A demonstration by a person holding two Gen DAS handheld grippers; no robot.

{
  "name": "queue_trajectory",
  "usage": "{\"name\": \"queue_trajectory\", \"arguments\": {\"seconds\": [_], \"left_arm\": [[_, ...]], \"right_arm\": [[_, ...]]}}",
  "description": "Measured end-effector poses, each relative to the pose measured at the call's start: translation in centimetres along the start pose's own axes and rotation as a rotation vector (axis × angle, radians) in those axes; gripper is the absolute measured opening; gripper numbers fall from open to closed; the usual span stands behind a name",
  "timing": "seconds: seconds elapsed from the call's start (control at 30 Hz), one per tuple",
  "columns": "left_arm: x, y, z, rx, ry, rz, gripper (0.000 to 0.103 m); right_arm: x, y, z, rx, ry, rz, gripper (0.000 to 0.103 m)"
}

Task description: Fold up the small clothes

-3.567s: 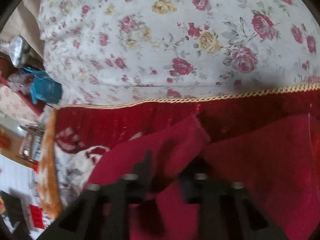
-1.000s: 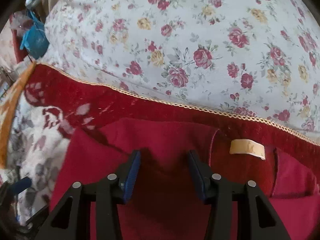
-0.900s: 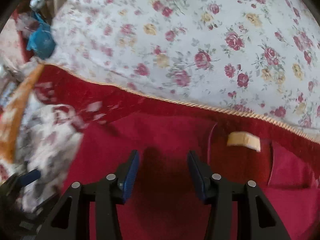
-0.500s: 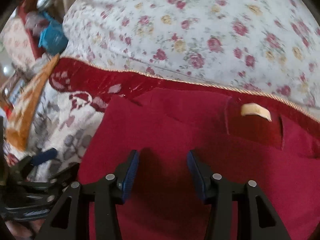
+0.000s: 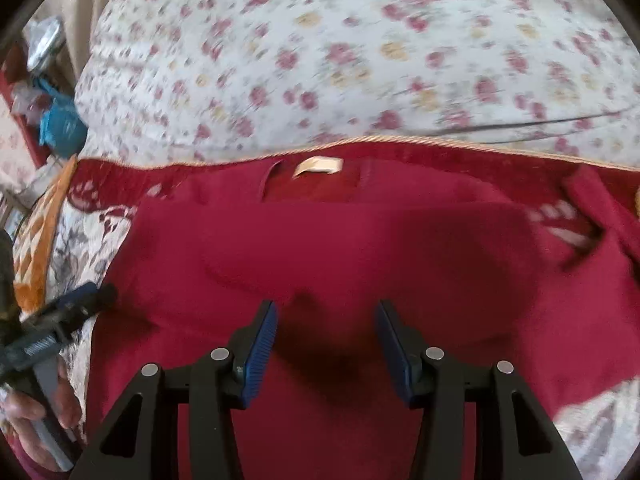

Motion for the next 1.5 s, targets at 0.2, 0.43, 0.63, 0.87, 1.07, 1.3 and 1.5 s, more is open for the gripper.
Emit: {"name": "queue_trajectory", "arguments": {"seconds": [0.2,0.43,0.63,0.87,1.07,1.3,1.5], "left_arm": [[2.0,-0.7,0.2,0.006,0.032,-0.044,0.098],[1.8,-0.8,0.1,0.007,0.04,-0.04,0.098],[1.9,-0.7,0.3,0.004,0.034,-0.035,0.098],[1.9,-0.7,0.5,0.003,0.034,-0.038,0.098],[2.1,-0.5,0.6,0.008,0.034,-0.038,0.098],[1.8,-0.4,0.4,-0.005,0.034,-0.036,0.098],[-0.3,0.6,-0.6,-0.048,0.02,0.034,0.098]], "right_arm": [[-3.6,0.1,5.3,0.095,-0.037,0.071,0.066],[-6.5,-0.1,9.5,0.126,-0.032,0.083,0.066],[-10.7,3.2,15.1,0.142,-0.173,0.212,0.066],[-9.2,5.0,21.0,0.088,-0.357,0.123,0.066],[-5.8,5.4,23.1,-0.026,-0.489,-0.029,0.053],[-7.2,6.6,23.3,0.036,-0.421,0.023,0.009],[-13.6,8.7,18.7,0.064,-0.208,0.166,0.008]]}}
Point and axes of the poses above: each gripper's, at about its wrist camera, not at the fingertips, and x roughly the way its jaws point, z to its right, y to its top, the point moved 10 cm from there along x, roughly the way its jaws point, and after that the axes turned 15 degrees about y, right-handed, at the moved point
